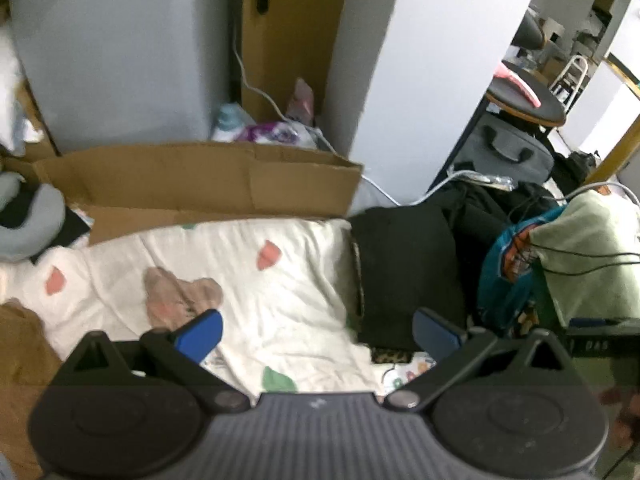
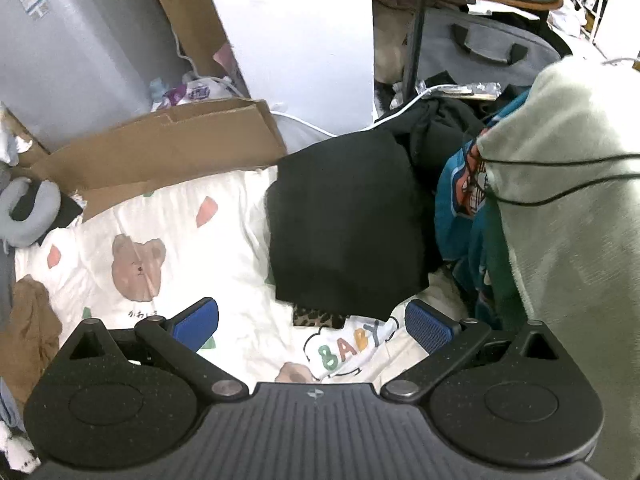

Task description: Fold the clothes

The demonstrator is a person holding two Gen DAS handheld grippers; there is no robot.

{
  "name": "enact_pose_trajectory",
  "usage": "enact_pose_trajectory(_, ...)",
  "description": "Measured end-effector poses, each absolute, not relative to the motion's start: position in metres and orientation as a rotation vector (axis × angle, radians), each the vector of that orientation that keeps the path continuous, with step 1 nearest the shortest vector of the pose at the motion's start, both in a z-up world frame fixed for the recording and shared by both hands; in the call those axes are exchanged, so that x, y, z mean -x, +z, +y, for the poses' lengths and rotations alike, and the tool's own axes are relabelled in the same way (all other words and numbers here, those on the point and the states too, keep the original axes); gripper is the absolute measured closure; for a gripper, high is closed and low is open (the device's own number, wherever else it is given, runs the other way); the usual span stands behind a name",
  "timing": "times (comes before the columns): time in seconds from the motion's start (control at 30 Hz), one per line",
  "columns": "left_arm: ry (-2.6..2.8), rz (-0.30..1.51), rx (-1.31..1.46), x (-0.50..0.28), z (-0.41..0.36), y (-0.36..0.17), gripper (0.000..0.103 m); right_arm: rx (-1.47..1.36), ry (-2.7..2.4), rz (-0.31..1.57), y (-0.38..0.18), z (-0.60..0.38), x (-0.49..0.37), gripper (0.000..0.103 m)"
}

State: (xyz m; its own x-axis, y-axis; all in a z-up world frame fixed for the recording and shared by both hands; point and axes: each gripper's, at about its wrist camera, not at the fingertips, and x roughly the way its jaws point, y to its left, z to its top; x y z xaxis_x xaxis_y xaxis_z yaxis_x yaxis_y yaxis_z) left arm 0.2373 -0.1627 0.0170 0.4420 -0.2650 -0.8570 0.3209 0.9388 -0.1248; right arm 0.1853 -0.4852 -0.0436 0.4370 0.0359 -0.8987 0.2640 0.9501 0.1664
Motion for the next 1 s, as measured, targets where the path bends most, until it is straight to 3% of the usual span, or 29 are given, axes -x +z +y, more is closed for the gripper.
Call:
enact_pose_trajectory(0.67, -0.154, 1.007, -0.09, -0.151, -0.002, 0.1, 0.0, -0.206, -0.054, 1.11, 0.073, -0.406, -0.167, 0.001)
enact_pose_trajectory(1.0, -0.038, 0.883, -0.052, -0.101, 0.04, 0.097, 0.0, -0.16, 0.019, 1.122, 0.069, -0.36, -0.138, 0.001)
